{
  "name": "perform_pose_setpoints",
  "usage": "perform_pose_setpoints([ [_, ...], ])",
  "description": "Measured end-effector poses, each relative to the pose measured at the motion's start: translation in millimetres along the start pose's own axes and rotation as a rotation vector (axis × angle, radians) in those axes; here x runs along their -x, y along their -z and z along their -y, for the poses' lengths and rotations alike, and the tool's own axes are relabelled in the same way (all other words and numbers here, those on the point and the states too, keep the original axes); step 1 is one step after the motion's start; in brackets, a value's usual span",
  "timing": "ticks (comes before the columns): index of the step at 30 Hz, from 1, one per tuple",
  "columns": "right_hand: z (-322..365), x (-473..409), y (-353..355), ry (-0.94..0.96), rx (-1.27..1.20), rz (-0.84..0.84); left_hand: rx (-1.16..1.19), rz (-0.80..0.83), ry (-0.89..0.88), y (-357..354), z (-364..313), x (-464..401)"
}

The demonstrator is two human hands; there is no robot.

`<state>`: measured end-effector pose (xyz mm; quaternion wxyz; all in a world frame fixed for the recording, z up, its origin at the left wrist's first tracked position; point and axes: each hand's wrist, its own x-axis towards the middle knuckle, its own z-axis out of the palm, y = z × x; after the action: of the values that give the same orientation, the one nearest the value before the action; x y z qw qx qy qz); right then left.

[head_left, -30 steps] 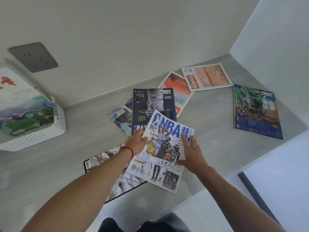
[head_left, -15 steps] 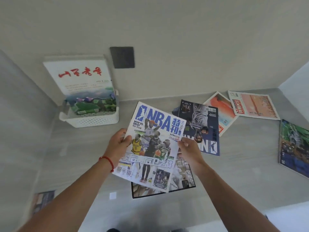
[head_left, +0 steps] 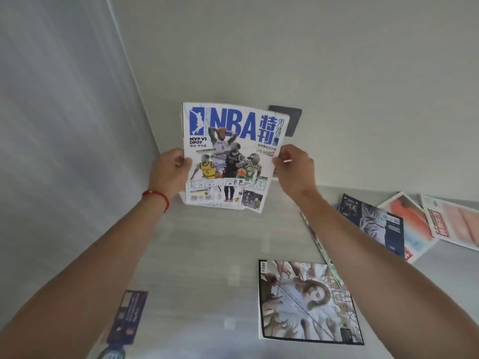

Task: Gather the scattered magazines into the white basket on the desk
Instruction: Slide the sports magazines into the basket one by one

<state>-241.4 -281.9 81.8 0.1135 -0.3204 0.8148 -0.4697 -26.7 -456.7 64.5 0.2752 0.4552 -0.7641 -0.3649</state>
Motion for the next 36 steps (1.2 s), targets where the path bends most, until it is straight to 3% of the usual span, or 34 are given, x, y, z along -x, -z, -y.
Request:
perform_pose_setpoints([
  [5, 24, -39, -28, 0.08, 0.034, -0.059, -0.032, -0.062, 0.064, 16, 12, -45],
  [11, 5, -64, -58, -0.048, 0.05, 0.01, 0.181, 0.027, 0.322, -3, 45, -73],
  [21, -26, -84, -87, -0.166, 0.067, 0.046, 0.363, 0.084, 0.514, -31, 67, -102],
  [27, -49, -75, -77, -0.275, -0.037, 0.256, 0.331, 0.217, 0.429, -35, 64, -89],
  [32, -98, -28, -32, -0.24, 0.08, 0.234, 0.102, 0.01, 0.194, -51, 39, -12],
  [36, -160, 39, 19, -0.261, 0.493, 0.223, 0.01, 0.328, 0.055, -96, 23, 64],
])
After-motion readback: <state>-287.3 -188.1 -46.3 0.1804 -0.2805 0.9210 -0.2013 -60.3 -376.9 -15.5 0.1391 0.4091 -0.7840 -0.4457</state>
